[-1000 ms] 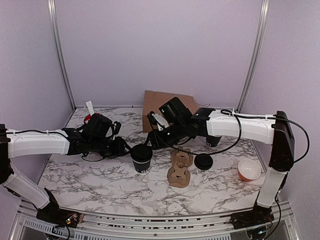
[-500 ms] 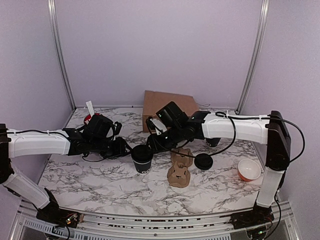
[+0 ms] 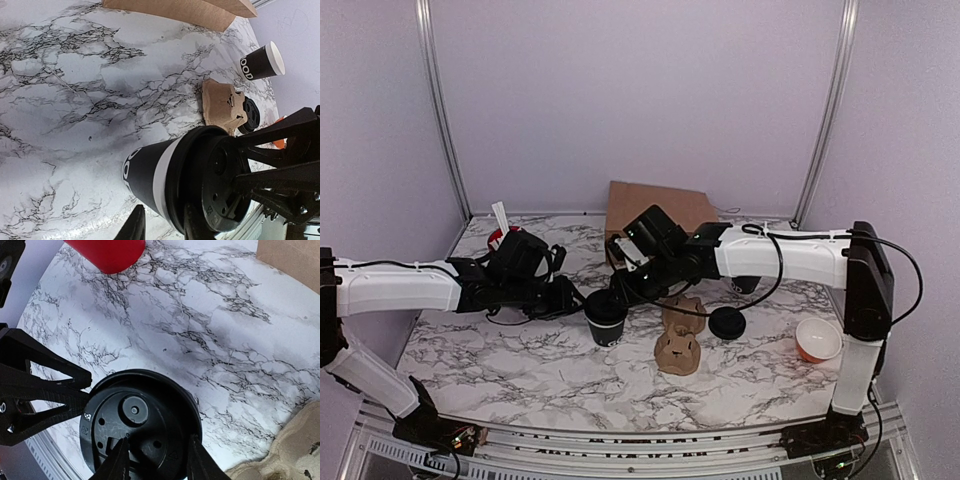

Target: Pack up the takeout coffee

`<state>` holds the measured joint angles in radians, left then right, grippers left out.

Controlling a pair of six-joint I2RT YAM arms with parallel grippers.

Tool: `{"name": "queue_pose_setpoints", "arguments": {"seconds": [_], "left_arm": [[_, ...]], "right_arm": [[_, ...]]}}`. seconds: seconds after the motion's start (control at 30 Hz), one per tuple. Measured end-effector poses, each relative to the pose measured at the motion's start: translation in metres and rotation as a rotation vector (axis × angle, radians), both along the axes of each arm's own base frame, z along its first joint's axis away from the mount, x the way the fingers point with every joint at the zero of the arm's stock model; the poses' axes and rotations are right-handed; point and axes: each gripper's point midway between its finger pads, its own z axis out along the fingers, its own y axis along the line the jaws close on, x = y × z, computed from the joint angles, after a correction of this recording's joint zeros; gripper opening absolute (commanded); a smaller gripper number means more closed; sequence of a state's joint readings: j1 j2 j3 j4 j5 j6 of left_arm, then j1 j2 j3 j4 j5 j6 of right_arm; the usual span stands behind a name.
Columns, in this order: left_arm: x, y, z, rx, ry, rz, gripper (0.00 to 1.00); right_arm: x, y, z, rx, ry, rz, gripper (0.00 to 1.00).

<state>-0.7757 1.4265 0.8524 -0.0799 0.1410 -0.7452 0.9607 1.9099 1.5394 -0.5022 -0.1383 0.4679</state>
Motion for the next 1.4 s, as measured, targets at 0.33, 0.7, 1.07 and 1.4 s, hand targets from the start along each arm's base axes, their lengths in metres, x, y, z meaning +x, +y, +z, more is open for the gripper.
{"name": "queue_pose_setpoints", "arguments": {"seconds": [0.33, 0.7, 1.07, 1.4], "left_arm": [[-0.0013, -0.0022, 0.0005, -0.006, 0.003, 0.008, 0.23], [-0.0024, -0.0031, -0.0003, -0.009, 0.009, 0.025, 0.26], [-0.0011, -0.0014, -0.0004, -0.006, 0.002, 0.048, 0.27], [-0.0013, -0.0005, -0.0002, -0.003, 0.000, 0.051, 0.26]], "right_arm": [[-0.0027, 0.0004, -0.0017, -0.083, -0.064, -0.004, 0.38], [-0.0050, 0.0000, -0.0010, -0.118, -0.087, -0.007, 0.38], [-0.0043, -0.0005, -0.0008, -0.119, -0.089, -0.012, 0.38], [-0.0036, 0.0001, 0.0011, -0.088, -0.086, -0.018, 0.43]]}}
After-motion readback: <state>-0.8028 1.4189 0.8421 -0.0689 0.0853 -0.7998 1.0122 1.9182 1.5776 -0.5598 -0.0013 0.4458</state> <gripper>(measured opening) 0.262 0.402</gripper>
